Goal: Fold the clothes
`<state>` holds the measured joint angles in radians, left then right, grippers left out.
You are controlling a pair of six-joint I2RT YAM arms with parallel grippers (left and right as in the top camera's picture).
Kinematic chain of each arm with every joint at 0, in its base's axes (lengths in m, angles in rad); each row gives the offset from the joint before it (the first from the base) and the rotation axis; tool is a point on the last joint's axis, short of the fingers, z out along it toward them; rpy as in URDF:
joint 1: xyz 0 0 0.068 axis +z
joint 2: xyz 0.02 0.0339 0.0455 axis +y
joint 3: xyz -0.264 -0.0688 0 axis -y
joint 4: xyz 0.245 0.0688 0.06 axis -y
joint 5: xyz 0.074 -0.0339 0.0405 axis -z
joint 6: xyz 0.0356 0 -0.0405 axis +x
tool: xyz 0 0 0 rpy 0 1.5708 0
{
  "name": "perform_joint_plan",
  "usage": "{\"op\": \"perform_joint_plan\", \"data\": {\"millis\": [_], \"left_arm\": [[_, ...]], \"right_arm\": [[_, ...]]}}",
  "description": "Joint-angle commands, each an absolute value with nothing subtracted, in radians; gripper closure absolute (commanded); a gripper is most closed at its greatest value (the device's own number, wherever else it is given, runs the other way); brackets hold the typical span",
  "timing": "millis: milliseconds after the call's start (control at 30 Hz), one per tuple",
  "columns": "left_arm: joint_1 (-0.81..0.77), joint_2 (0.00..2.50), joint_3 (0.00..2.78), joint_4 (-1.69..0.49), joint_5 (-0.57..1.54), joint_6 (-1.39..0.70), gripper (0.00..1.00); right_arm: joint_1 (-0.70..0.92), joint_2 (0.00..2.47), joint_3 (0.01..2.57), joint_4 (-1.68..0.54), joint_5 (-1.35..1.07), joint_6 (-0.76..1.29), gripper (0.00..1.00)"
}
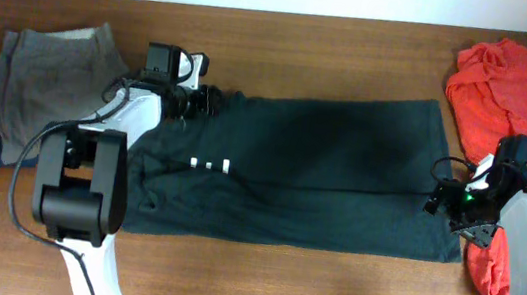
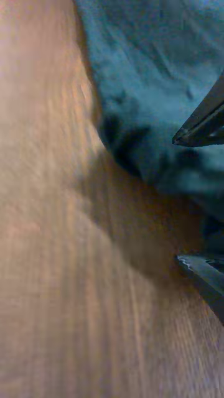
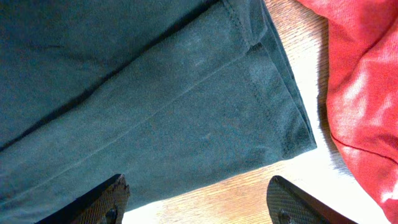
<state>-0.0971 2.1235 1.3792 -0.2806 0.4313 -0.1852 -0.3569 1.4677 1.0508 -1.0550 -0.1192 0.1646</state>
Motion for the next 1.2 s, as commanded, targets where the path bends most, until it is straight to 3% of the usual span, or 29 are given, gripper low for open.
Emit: {"op": "perform_joint_plan", "data": {"millis": [0,300,467,667,900,1167], "left_arm": [[-0.093,2.141,1.389,-0.276,0.413,-0.197,0.58],[-0.085,2.123,1.396,-0.285,0.48,-0.197,0.99],[-0.082,2.021,1.398,-0.3,0.493,-0.197,1.0],[-0.091,1.944,1.398,-0.427,0.492,-0.197,0.99],[-0.092,1.942,1.398,-0.556,0.429,-0.197,0.99],[-0.092,1.943,1.396,-0.585,0.429,-0.197,0.99]], "right_arm": [[-0.361,1.472,1.06,-1.059,-0.128,0.161,0.24],[-0.36,1.472,1.063,-1.054,-0.142,0.134,0.25],[-0.36,1.472,1.152,-1.039,-0.223,0.08,0.24],[-0.358,1.537,1.342,-0.87,-0.263,0.037,0.2],[-0.289,1.91,1.494,-0.616,-0.301,-0.074,0.15],[-0.274,2.135,1.498,-0.373,-0.333,-0.071,0.14]]}}
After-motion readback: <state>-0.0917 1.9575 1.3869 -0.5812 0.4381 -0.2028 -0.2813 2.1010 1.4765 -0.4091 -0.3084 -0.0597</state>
